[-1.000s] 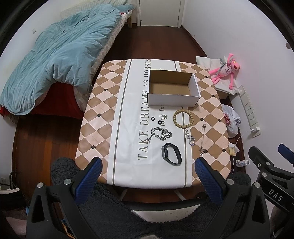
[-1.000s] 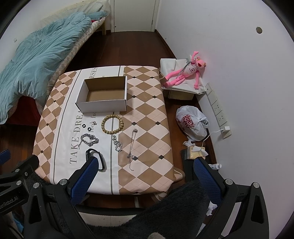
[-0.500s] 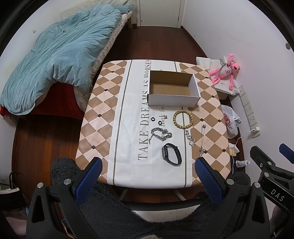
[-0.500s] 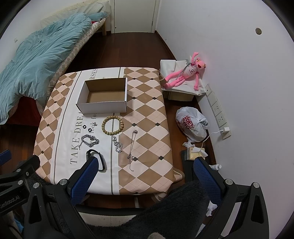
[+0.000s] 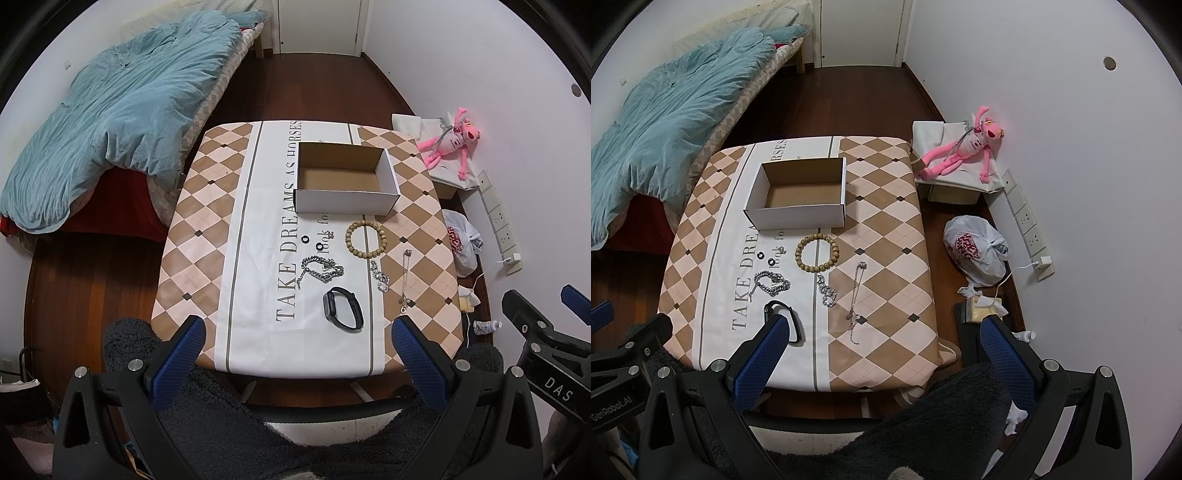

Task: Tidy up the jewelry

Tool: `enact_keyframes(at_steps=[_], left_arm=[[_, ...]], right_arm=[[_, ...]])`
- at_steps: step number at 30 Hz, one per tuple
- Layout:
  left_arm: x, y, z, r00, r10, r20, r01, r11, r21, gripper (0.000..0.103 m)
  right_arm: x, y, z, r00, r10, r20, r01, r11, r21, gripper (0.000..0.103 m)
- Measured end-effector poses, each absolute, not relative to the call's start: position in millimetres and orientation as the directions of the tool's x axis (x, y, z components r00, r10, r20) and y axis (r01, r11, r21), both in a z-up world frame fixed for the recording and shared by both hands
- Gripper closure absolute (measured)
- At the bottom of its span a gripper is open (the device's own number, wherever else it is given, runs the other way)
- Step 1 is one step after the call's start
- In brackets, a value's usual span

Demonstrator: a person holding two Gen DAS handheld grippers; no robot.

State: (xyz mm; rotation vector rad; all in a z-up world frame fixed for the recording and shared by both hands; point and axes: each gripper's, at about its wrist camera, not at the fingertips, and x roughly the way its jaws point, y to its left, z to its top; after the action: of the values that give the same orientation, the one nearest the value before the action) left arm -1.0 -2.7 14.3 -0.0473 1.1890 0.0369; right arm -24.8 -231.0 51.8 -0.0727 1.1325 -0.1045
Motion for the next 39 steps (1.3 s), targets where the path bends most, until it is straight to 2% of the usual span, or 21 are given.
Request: enact_keyframes(at_steps=[27,32,39], left_arm=[[2.7,-14.0,7.8,0.374,0.025,-0.927,-0.047,0.999,0.008,0.0],[23.9,-21.0,-25.8,0.352,0.097,-0.931,-0.053,0.995,0.084,0.0],[54.0,-29.4,-101.0,0.217,0.119,-0.969,0.016,0.992,0.126,0.0]], right_arm=[[-13.6,-238.5,42.8,0.409,-0.133,-0.903,0.078,0.991,-0.11,0.0],[8.7,-257.9,2.5,0.351,-0.167,-0.921,0.133,0.983,-0.127,0.0],[26.3,-282.9,-78.1,0.232,-0.15,-0.961,0.174,0.978,-0.111,0.0]])
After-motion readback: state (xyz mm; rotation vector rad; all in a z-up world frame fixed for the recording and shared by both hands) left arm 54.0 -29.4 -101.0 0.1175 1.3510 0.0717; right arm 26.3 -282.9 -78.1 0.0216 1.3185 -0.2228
